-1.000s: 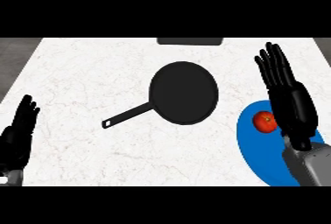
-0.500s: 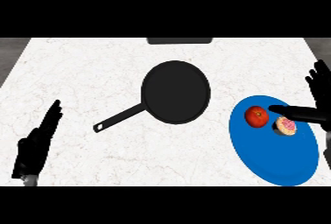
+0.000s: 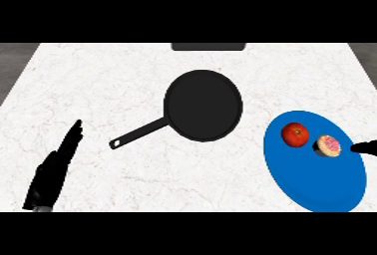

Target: Pick the tomato from the plate and place it in the pan

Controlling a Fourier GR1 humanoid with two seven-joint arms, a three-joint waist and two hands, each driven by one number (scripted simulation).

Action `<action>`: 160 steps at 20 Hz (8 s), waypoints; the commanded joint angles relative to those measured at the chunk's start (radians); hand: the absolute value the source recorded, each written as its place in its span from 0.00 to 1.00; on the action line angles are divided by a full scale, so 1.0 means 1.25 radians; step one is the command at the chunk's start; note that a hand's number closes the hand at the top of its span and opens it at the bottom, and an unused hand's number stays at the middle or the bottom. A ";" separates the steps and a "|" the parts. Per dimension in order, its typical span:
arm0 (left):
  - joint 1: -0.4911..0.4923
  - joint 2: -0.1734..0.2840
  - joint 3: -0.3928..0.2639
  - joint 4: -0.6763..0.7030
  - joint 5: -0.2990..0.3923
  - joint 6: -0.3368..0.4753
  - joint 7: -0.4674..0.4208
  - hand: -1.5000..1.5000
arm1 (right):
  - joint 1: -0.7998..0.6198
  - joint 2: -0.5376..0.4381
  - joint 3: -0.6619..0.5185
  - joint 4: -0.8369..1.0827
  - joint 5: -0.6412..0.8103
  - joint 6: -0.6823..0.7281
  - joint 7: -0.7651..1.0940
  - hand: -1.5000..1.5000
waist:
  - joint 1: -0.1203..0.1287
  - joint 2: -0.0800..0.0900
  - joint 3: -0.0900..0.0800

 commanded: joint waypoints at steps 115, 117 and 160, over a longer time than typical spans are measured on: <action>0.003 -0.194 0.202 -0.045 -0.211 -0.220 0.074 0.50 | -0.322 0.711 0.213 -0.199 1.350 0.078 0.914 1.00 | 0.012 0.003 0.000; 0.007 -0.207 0.198 -0.046 -0.209 -0.217 0.076 0.50 | -0.324 0.712 0.187 -0.142 1.331 -0.018 0.903 1.00 | 0.019 0.006 0.001; 0.002 -0.233 0.191 -0.047 -0.253 -0.194 0.077 0.50 | -0.474 0.714 -0.218 0.501 0.733 -1.068 0.293 0.00 | 0.013 -0.004 0.001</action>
